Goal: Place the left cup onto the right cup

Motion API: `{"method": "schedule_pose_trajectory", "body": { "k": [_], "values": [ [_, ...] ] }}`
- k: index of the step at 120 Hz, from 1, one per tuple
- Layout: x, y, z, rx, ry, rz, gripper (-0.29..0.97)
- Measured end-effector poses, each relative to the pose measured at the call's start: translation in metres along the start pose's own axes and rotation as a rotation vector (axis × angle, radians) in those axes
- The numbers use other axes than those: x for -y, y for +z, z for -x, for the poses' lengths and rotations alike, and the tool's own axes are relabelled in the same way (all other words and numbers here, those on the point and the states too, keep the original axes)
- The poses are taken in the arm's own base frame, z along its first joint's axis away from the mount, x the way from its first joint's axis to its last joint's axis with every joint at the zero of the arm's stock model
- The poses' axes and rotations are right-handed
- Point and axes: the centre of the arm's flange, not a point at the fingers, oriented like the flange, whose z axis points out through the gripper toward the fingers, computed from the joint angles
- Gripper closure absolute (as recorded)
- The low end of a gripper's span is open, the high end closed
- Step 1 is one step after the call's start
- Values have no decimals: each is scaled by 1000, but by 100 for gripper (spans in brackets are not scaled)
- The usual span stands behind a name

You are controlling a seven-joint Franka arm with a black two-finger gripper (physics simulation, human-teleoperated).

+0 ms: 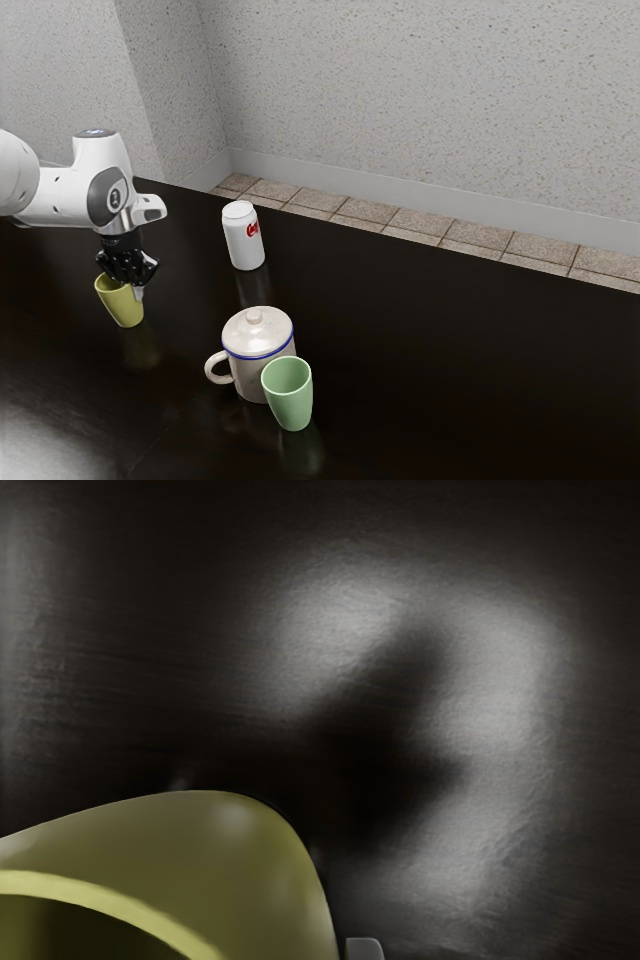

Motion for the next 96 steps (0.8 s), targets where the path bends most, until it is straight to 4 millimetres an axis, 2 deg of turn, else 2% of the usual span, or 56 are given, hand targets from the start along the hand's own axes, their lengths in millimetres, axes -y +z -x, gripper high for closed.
{"method": "schedule_pose_trajectory", "body": {
  "k": [21,38,48,72,96],
  "values": [
    [1,-10,2,-10,-3,3,76],
    [1,-47,9,-47,0,13,77],
    [-7,-72,15,-63,21,19,78],
    [-50,-128,35,-77,117,40,78],
    [-118,-162,58,-79,264,49,78]
  ]
}}
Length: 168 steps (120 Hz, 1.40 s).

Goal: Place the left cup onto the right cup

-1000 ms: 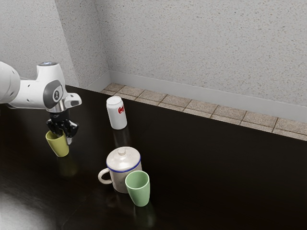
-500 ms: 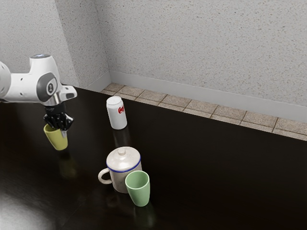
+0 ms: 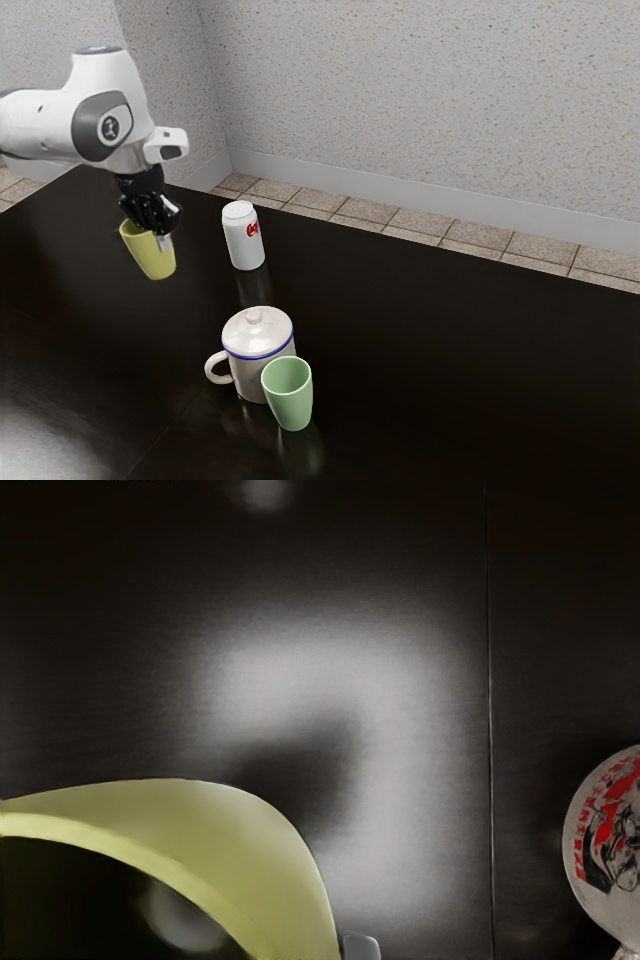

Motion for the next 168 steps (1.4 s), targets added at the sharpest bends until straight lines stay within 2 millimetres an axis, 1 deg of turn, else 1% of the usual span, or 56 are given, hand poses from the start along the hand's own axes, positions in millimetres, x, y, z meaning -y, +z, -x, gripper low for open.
{"method": "schedule_pose_trajectory", "body": {
  "k": [9,20,24,33,40,46,54,66,73,81,91,104,119,133,151,168],
  "values": [
    [-31,-10,3,-5,63,3,78],
    [-66,-24,15,-12,135,5,78],
    [-73,-31,19,-16,151,4,78],
    [-80,-44,27,-19,169,0,78],
    [-92,-55,34,-20,196,-3,78],
    [-109,-58,37,-13,228,-7,78],
    [-137,-61,41,-9,281,-15,78],
    [-164,-61,45,0,331,-20,78],
    [-178,-58,47,5,354,-21,78],
    [-192,-50,49,12,377,-17,78],
    [-213,-34,54,25,409,-5,78],
    [-243,-20,63,27,459,1,78],
    [-268,-7,69,27,503,6,78],
    [-281,8,64,33,520,10,78],
    [-286,21,60,34,523,13,78],
    [-307,29,67,38,559,10,78]
  ]
}}
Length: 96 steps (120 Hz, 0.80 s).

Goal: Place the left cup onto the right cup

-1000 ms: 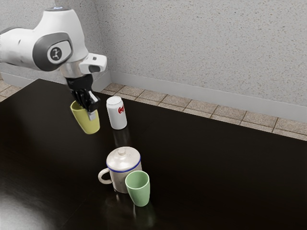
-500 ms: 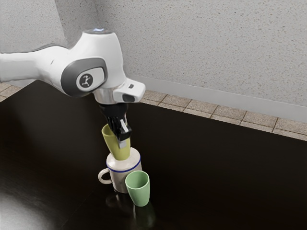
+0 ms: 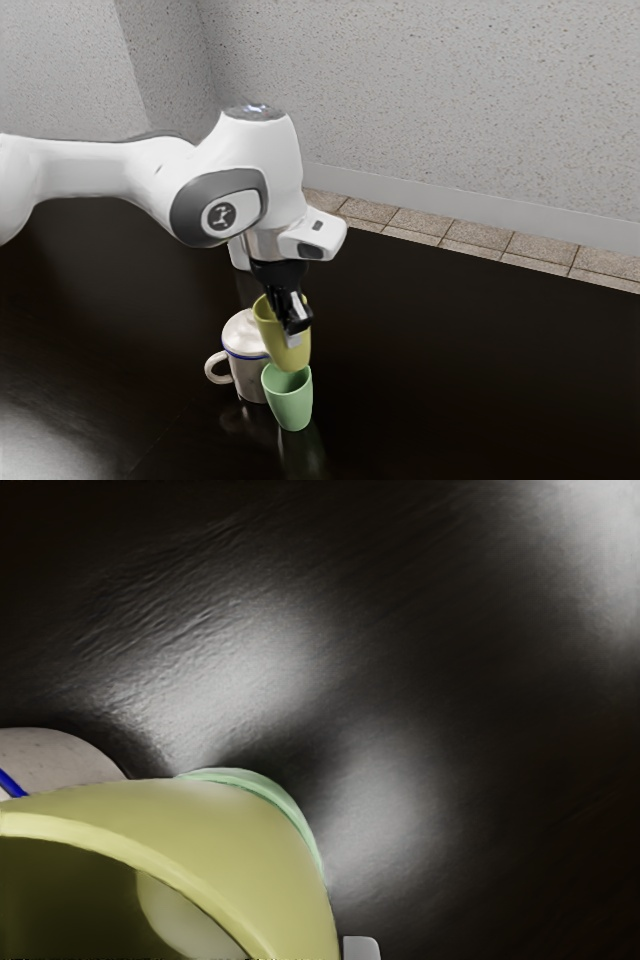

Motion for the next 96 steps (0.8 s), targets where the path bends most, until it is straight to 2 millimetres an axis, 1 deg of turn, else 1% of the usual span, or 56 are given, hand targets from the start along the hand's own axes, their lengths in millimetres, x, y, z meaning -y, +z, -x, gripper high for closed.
{"method": "schedule_pose_trajectory", "body": {
  "k": [12,18,34,61,96],
  "values": [
    [-7,8,4,12,7,0,78],
    [-6,9,5,11,2,-2,78],
    [-4,3,7,-5,-5,-13,78],
    [-1,11,5,8,-7,-25,78],
    [8,44,-4,59,-14,-34,78]
  ]
}}
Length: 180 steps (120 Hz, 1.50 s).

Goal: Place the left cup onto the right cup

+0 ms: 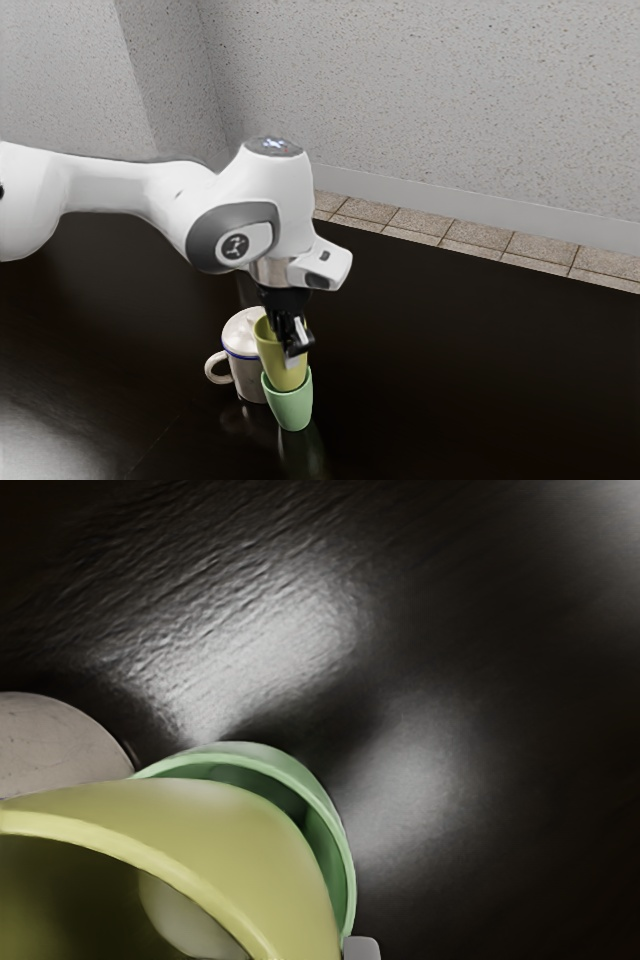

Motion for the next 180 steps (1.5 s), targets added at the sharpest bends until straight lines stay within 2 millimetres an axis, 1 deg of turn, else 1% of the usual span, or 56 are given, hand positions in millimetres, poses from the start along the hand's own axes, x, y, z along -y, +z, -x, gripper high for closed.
{"method": "schedule_pose_trajectory", "body": {
  "k": [17,23,43,56,67,80,103,116,122,131,153,157,167,180],
  "values": [
    [3,10,-4,7,-10,-2,78],
    [4,13,-5,9,-17,-1,75],
    [5,13,-5,4,-35,3,39],
    [5,8,-4,-5,-43,1,23],
    [5,-1,-1,-19,-50,-4,15],
    [3,-13,4,-34,-54,-11,9],
    [-6,-39,12,-54,-48,-23,4],
    [-3,-61,10,-72,-57,-24,2],
    [4,-72,8,-84,-68,-22,2],
    [20,-89,2,-94,-95,-16,1],
    [62,-110,-8,-99,-162,-2,1],
    [70,-114,-11,-102,-174,-1,0],
    [92,-132,-21,-112,-205,1,0],
    [125,-146,-29,-118,-253,0,0]
  ]
}}
